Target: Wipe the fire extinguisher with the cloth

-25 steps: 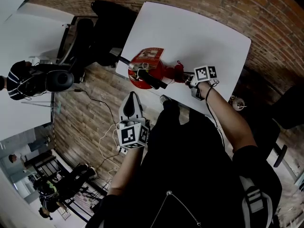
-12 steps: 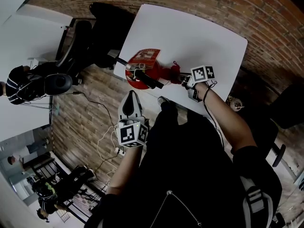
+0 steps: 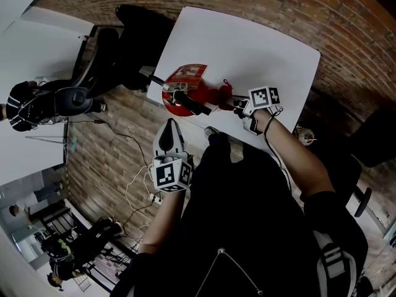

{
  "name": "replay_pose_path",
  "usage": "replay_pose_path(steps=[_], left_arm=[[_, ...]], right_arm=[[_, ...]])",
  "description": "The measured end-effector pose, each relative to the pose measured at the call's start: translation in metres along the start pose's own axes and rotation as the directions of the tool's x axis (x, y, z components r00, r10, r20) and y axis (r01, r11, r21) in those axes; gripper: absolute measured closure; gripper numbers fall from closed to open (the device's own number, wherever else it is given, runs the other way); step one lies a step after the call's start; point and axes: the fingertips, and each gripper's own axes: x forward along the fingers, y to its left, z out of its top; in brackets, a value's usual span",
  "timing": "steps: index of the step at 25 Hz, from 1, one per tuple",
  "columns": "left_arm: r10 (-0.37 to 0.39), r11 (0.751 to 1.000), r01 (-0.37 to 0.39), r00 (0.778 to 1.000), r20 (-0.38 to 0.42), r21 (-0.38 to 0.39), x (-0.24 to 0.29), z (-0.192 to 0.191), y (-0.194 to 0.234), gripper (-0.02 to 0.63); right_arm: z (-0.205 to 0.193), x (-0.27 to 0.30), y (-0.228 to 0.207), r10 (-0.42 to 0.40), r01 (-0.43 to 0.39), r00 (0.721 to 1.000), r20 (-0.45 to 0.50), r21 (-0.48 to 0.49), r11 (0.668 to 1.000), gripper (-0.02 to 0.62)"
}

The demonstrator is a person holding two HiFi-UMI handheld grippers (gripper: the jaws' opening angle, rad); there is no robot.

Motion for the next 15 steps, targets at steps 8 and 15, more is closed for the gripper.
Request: replay_pose_path(steps=[8, 15], left_arm=[[-0.002, 1.000, 0.002, 1.000, 0.010, -0.004, -0.002, 0.001, 0.000, 0.576], [0.004, 1.000, -0.004, 1.000, 0.021, -0.009, -0.010, 0.001, 0.001, 0.575]], right_arm=[[0.003, -0.006, 0.017, 0.040, -0.041, 0.999, 0.023, 0.009, 0.999, 0.488], [0.006, -0.013, 0.038, 0.063, -0.063, 0.997, 0.038, -0.005, 0.998, 0.488]])
